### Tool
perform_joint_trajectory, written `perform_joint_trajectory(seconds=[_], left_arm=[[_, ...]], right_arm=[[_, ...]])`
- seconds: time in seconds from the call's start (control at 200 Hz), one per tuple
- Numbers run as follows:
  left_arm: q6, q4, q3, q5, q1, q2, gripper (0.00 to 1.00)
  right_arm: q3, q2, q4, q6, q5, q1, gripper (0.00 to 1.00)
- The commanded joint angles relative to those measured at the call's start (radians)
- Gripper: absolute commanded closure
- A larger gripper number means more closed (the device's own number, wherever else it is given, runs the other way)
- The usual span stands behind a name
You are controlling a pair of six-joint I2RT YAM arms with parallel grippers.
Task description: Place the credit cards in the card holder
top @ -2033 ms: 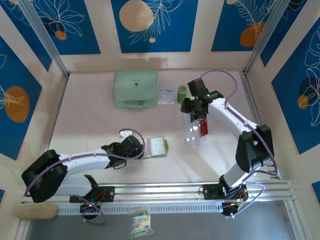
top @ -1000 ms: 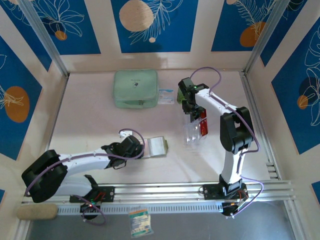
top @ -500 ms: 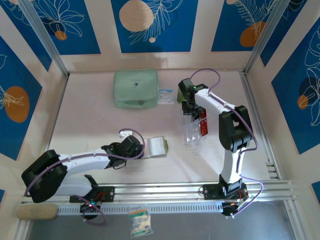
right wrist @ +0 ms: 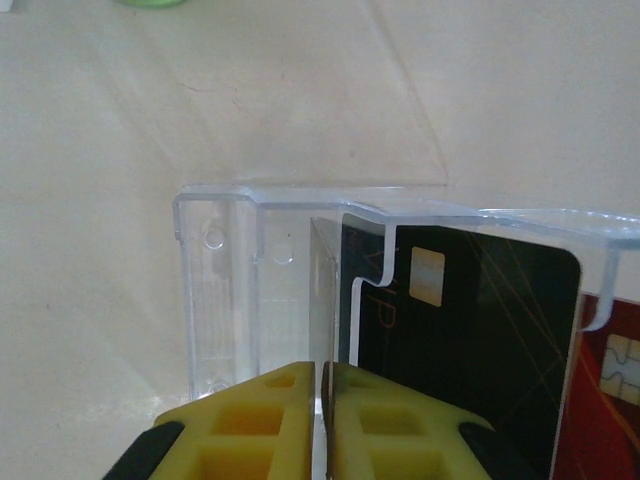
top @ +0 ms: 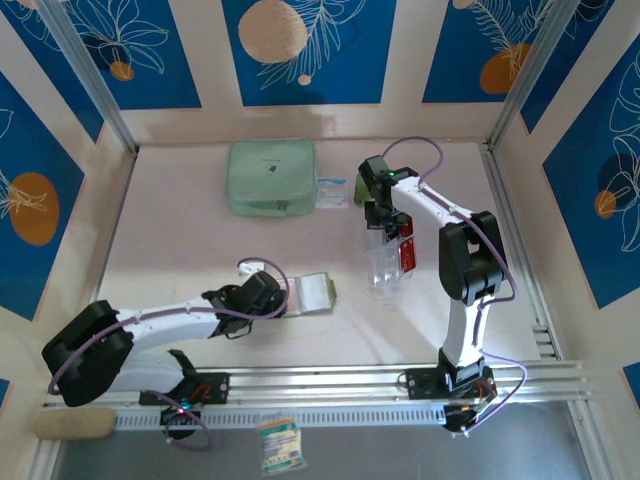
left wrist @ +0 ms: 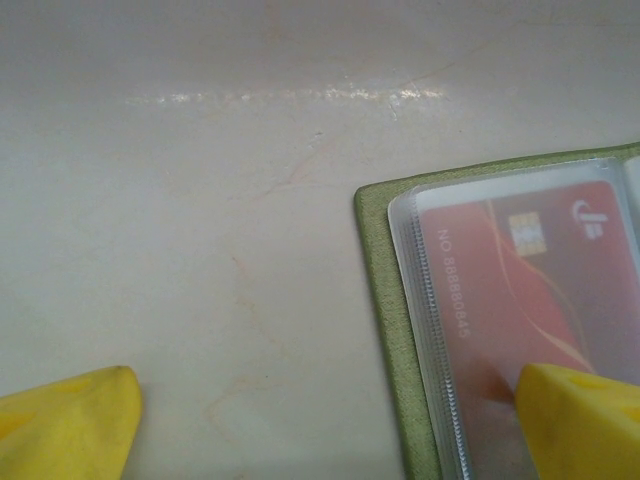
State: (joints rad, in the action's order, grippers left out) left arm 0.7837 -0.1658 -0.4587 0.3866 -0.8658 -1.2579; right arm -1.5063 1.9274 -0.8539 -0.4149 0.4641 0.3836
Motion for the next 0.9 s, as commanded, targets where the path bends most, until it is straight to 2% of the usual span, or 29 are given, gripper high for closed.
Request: perform_joint_trajectory(seconds=[0.0, 0.185, 0.41, 0.62, 0.74, 0.895], left_arm=[[-0.003, -0.028, -0.015, 0.014, 0.01, 0.017, 0.05], [-0.003, -0.031, -0.015, 0.014, 0.01, 0.019, 0.05], [-0.003, -0.033, -0.016, 0.017, 0.01, 0.019, 0.04], [0.0, -0.045, -0.019, 0.022, 0.009, 0.018, 0.05], [0.002, -0.053, -0.024, 0.028, 0.01, 0.018, 0.04], [0.009, -0.067, -0.026, 0.031, 0.009, 0.024, 0.05]], right_arm=[[-0.024, -0.04, -0.014, 0.006, -0.02, -0.008, 0.89], [-0.031, -0.05, -0.021, 0.013, -0.029, -0.009, 1.0], [-0.052, -0.125, -0.033, 0.016, -0.085, 0.0, 1.0], [-0.044, -0.234, -0.006, 0.006, -0.183, 0.061, 1.0], [0.076, -0.341, 0.128, -0.021, -0.331, 0.107, 1.0], [0.355, -0.498, 0.443, -0.143, -0.541, 0.159, 1.0]])
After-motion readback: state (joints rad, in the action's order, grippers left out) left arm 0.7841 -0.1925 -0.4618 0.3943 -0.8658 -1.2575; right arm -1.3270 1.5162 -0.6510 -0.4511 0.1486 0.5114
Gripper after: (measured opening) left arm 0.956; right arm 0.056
